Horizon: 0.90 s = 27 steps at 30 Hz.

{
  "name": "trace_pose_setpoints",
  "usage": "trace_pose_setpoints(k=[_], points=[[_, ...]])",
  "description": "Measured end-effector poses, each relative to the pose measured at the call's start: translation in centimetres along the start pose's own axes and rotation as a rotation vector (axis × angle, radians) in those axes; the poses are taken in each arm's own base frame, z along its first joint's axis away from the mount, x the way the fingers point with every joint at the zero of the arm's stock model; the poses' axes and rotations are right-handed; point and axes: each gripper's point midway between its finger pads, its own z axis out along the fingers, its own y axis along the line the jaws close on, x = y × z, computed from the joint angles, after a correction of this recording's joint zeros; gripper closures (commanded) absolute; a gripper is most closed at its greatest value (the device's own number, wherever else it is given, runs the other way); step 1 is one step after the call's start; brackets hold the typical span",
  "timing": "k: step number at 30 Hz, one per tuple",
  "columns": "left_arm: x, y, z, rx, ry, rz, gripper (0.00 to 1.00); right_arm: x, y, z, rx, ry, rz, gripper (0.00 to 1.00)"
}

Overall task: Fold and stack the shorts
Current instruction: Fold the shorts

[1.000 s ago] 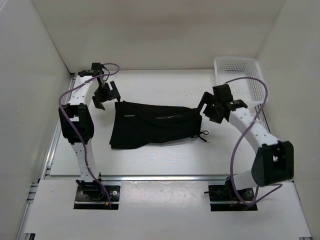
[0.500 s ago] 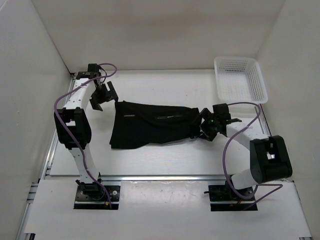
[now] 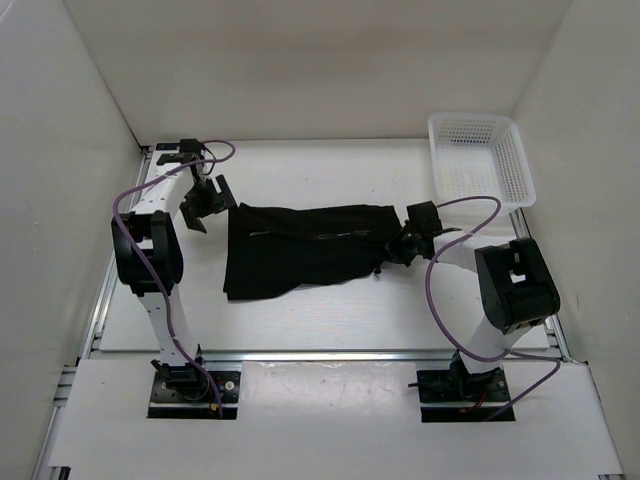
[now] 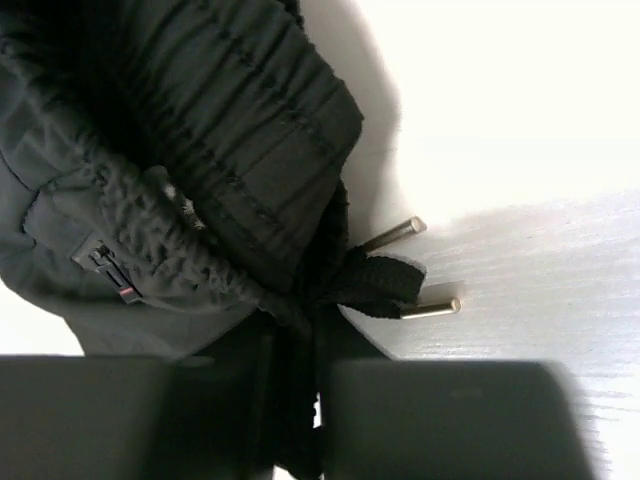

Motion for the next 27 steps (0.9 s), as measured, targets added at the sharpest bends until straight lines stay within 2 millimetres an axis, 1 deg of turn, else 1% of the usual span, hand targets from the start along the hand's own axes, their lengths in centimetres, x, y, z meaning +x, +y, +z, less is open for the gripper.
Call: trace_pose_setpoints(k=[1,3,5,7,8,9,10,13,15,19,21,23,25,27], points=[[0.1,0.1,0.2,-0.001,0.002,-0.001,0.02,-0.1,-0.1,0.0,0.006,-0.007,0.001,1.00],[0.6,0.5,0.6,-0.008,0.017,-0.005,0.03,-0.4,-0.1,0.0,0.019,-0.021,-0.006,1.00],[1.4,1.0,1.3,-0.018,0.038,-0.010,0.07,-0.7,-0.3,-0.3,0.038,-0.041,-0.021,1.00],[2.7,1.7,2.3,-0.031,0.070,-0.021,0.34,-1.2,-0.6,-1.1,0.068,-0.061,-0.047,1.00],[3.3,2.0,2.7,-0.035,0.084,-0.027,0.50,-1.4,-0.7,-1.6,0.084,-0.069,-0.069,1.00],[4.3,2.3,3.1,-0.037,0.107,-0.030,0.68,-1.7,-0.6,-2.1,0.094,-0.078,-0.090,1.00],[5.2,2.7,3.4,-0.038,0.131,-0.031,0.89,-2.1,-0.5,-2.6,0.105,-0.087,-0.114,1.00],[7.5,3.1,4.3,-0.045,0.187,-0.042,0.90,-3.5,0.8,-4.2,0.108,-0.119,-0.195,1.00],[8.6,2.7,4.7,-0.043,0.207,-0.037,0.90,-4.2,1.7,-5.0,0.108,-0.136,-0.239,1.00],[10.1,0.3,4.9,-0.009,0.216,-0.004,0.90,-5.3,2.7,-6.3,0.128,-0.170,-0.327,1.00],[10.6,-0.9,5.0,0.013,0.221,0.010,0.90,-5.5,3.8,-7.1,0.136,-0.185,-0.385,1.00],[10.9,-1.9,5.0,0.038,0.225,0.014,0.90,-5.3,5.6,-7.9,0.130,-0.198,-0.455,1.00],[10.9,-2.2,5.0,0.052,0.224,0.008,0.90,-4.8,8.9,-8.8,0.091,-0.220,-0.545,1.00],[10.7,-2.3,5.1,0.058,0.217,0.001,0.90,-3.7,12.2,-9.4,0.053,-0.233,-0.633,1.00]])
